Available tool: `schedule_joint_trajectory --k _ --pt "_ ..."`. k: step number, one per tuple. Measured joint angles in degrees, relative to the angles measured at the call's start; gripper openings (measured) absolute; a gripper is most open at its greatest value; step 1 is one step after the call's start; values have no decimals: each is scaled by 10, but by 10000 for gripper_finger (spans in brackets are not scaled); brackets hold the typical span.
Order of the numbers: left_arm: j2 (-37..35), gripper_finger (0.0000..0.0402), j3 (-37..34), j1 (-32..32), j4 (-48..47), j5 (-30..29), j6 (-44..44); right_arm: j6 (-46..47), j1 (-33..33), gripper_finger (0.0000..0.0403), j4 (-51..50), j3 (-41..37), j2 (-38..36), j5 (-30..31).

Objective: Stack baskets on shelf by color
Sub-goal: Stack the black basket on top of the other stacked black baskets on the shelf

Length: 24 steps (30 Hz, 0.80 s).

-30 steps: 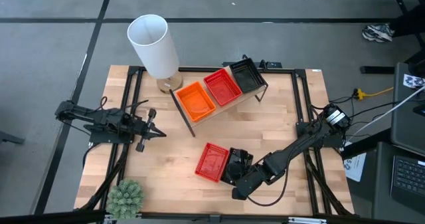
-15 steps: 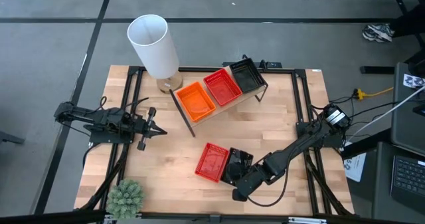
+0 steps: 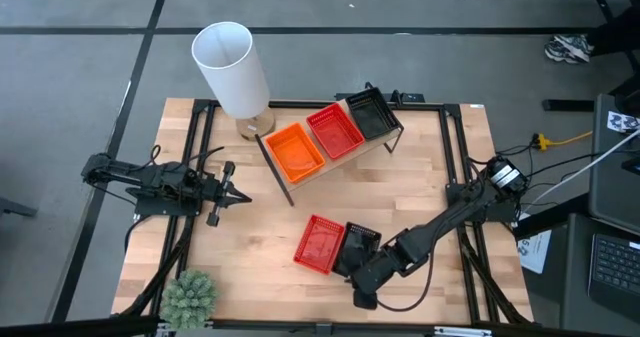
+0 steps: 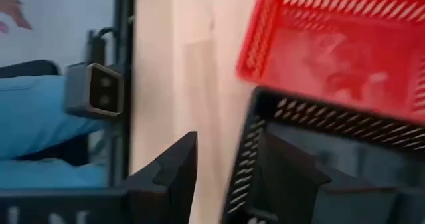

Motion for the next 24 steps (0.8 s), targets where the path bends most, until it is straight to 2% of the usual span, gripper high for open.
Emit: schedule_joint_trajectory --k 2,7,15,24 --pt "0 0 0 0 0 0 0 25 5 160 2 0 0 -7" --pt "0 0 0 0 0 0 0 24 17 161 4 0 7 39" --pt "0 0 0 0 0 0 0 23 18 161 -10 0 57 35" --pt "0 0 0 0 0 0 0 27 17 161 -36 0 76 39"
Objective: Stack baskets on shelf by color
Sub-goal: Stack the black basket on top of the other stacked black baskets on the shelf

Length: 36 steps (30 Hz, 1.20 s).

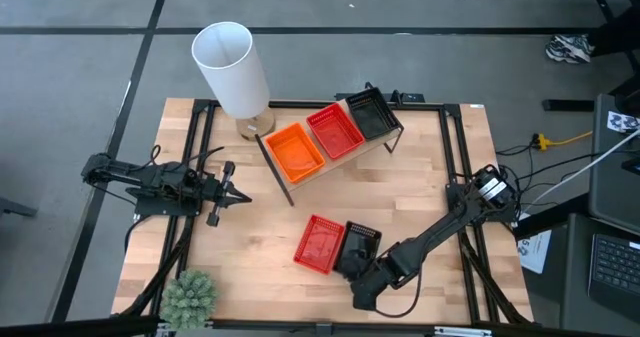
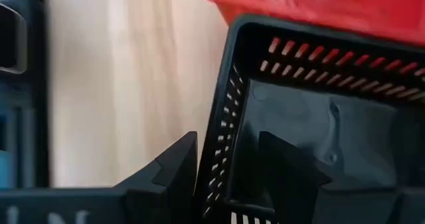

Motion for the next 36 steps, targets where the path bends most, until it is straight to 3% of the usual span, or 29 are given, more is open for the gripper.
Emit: schedule_joint_trajectory --k 6,13,19,26,29,33,36 --pt "0 0 0 0 0 0 0 25 0 134 -61 0 0 21" --pt "0 0 0 0 0 0 0 32 1 13 -108 0 0 24" --pt "0 0 0 0 0 0 0 60 2 4 -165 7 0 34" --pt "0 0 0 0 0 0 0 58 3 2 -370 109 0 54" --pt "0 0 0 0 0 0 0 58 9 2 -480 164 0 97" --pt "0 0 0 0 0 0 0 56 15 1 -618 223 -1 213" --pt "0 0 0 0 0 0 0 -42 13 1 -598 231 -19 309"
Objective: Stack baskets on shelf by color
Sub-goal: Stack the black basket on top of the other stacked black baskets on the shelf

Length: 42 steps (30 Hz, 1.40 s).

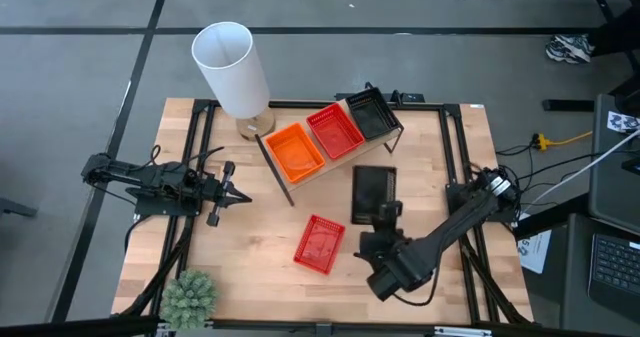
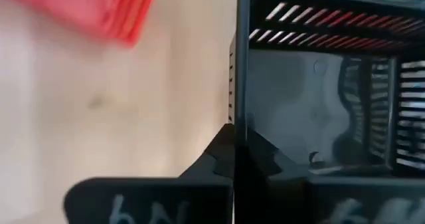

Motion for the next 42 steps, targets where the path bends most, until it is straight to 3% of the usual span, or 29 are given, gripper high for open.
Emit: schedule_joint_trajectory --k 5,13,20,24,28,31,42 --pt "0 0 0 0 0 0 0 -78 -34 1 -12 -6 -45 110" --pt "0 0 0 0 0 0 0 -210 -139 1 -17 -15 -185 125" --pt "0 0 0 0 0 1 0 -371 -273 0 34 -14 -304 -17" --pt "0 0 0 0 0 1 0 -477 -346 0 111 -31 -342 -101" --pt "0 0 0 0 0 1 0 -616 -413 0 186 -79 -361 -206" --pt "0 0 0 0 0 1 0 -701 -469 0 188 -115 -361 -275" --pt "0 0 0 0 0 2 0 -841 -601 0 238 -150 -361 -441"
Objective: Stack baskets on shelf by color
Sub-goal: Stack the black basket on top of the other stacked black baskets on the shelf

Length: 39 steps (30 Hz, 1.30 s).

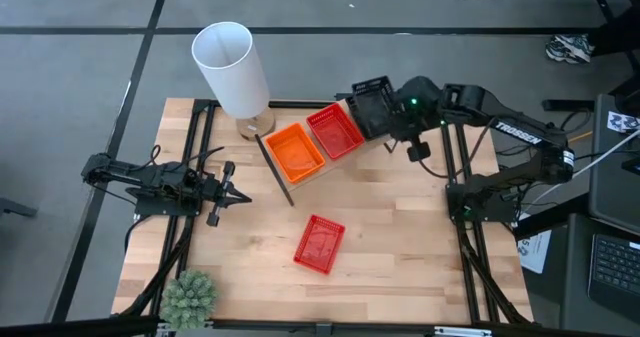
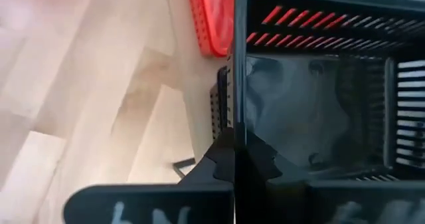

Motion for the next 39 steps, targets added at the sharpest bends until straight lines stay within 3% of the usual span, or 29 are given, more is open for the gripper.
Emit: schedule_joint_trajectory --k 4,12,26,39 --pt "0 0 0 0 0 0 0 -34 -46 0 -13 0 5 -62" --pt "0 0 0 0 0 0 0 -65 -108 0 -8 0 32 -130" --pt "0 0 0 0 0 0 0 -78 -114 4 -12 0 77 -123" --pt "0 0 0 0 0 0 0 -78 -114 74 -8 0 78 -94"
